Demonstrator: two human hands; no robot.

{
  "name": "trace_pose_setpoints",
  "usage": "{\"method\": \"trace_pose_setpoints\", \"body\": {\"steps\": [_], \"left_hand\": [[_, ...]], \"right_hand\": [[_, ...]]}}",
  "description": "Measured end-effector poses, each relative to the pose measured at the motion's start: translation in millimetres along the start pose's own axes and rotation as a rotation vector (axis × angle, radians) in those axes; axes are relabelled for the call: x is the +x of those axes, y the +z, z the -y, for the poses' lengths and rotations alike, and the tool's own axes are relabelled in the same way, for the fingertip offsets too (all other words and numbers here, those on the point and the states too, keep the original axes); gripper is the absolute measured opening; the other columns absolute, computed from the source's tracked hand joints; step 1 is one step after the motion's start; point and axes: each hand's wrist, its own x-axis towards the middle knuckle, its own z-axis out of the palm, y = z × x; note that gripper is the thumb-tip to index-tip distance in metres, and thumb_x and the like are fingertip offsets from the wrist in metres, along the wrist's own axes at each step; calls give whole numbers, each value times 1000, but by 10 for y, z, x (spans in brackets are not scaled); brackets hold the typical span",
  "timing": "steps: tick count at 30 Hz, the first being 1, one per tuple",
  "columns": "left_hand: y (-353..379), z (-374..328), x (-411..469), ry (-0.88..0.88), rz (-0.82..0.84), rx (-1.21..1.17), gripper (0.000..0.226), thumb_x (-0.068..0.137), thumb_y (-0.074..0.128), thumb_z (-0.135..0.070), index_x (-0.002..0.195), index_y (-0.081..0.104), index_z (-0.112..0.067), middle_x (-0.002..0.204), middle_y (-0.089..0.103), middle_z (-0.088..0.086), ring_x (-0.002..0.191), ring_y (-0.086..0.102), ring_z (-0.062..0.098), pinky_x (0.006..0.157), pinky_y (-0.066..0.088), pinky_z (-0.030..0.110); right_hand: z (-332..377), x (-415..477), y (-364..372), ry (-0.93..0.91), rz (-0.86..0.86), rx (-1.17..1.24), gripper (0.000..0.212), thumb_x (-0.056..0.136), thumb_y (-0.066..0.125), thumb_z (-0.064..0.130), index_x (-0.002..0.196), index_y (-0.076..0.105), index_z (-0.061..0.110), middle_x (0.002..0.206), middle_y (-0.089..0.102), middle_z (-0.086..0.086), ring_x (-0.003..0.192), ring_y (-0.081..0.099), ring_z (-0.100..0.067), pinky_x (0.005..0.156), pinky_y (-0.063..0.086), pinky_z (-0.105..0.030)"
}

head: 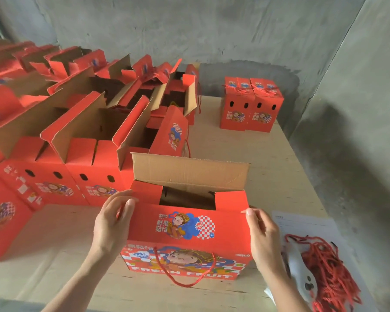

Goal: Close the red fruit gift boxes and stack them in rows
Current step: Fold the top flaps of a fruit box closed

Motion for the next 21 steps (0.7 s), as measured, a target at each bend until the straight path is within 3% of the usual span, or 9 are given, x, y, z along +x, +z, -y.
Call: {"method": "trace_pose_setpoints", "body": {"steps": [2,6,11,13,16,18,21], "left_hand": [[1,-13,-2,35,-25,54,20,90,56,0,85,65,-17,95,62,-8,92,55,9,79,34,0],[-6,-12,-32,63,-67,83,17,88,58,3,86,68,-11,86,62,-9,81,54,3,74,34,-2],[-8,6,-23,52,-50,86,11,90,60,-7,85,69,-8,102,57,1,91,49,8,74,29,-6],[-27,40,35,-35,35,54,10,89,62,-10,81,68,-13,113,53,-2,100,47,4,81,30,0],[-51,58,139,-165,130,-8,14,85,66,-9,79,63,-22,106,58,-9,104,52,14,86,36,25],[-44,31,210,-252,156,-66,20,86,65,-10,101,59,-22,101,56,-9,99,56,16,79,41,29],[-2,-18,295,-438,284,-265,49,92,55,-8,136,39,-21,113,55,-1,83,57,2,64,44,20]], "right_hand": [[-5,9,-4,5,4,6,17,94,52,13,84,65,9,81,63,-9,70,53,-19,67,40,-31],[-37,39,-22,-15,24,-57,16,94,53,11,88,67,6,89,65,-8,83,59,-21,77,43,-34],[-39,62,-27,-20,57,-112,11,92,57,7,85,65,8,86,63,-2,82,58,-19,74,42,-25],[-16,62,-28,32,75,-76,9,91,57,5,94,59,14,88,62,5,83,57,-15,74,42,-16],[4,92,-39,154,164,47,38,95,52,8,130,45,20,127,52,9,118,48,-5,100,35,-19],[-4,116,-40,227,237,61,49,97,50,15,141,36,29,140,39,15,128,36,0,108,28,-25],[-16,146,-37,411,269,238,54,98,48,15,145,30,32,147,37,10,131,40,-9,111,34,-39]]}}
